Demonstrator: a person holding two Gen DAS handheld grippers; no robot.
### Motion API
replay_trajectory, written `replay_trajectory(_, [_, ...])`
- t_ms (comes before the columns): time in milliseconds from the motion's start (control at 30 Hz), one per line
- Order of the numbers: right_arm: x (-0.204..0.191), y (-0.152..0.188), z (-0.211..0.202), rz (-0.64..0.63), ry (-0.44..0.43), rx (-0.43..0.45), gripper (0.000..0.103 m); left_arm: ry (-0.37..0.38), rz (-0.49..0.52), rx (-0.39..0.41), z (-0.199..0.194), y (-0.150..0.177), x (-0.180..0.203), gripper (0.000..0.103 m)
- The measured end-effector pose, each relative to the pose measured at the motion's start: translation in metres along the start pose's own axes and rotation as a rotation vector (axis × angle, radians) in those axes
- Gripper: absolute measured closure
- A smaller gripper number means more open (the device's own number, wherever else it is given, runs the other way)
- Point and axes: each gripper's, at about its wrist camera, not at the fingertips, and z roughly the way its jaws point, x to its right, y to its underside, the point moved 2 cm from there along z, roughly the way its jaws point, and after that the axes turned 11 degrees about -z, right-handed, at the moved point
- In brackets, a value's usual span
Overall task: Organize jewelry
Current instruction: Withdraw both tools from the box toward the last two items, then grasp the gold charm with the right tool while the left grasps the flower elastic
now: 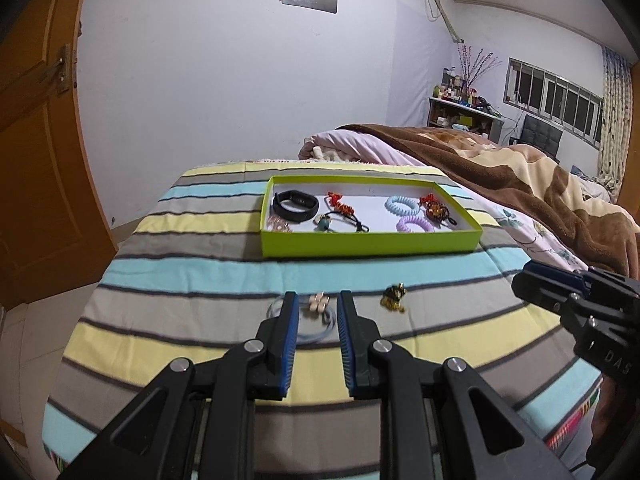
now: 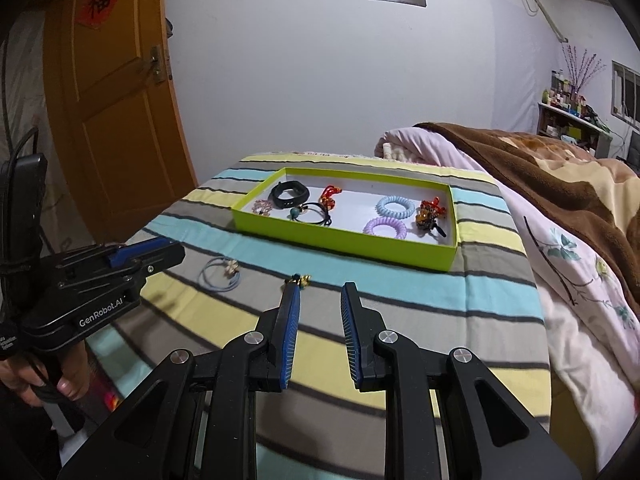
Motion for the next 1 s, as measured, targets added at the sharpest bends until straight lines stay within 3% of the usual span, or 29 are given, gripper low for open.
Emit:
replay_trajectory(467, [-0.011, 0.010, 0.000, 0.009, -0.026, -0.029, 0.079, -0.011, -0.038, -0.019, -0.011, 0.016, -0.018, 0.080])
replay_trajectory(1000, [-0.016, -0.004, 0.036, -0.006, -0.050, -0.073, 0.079, -0.039, -0.054, -0.069, 0.023, 0.003, -0.027, 0.076])
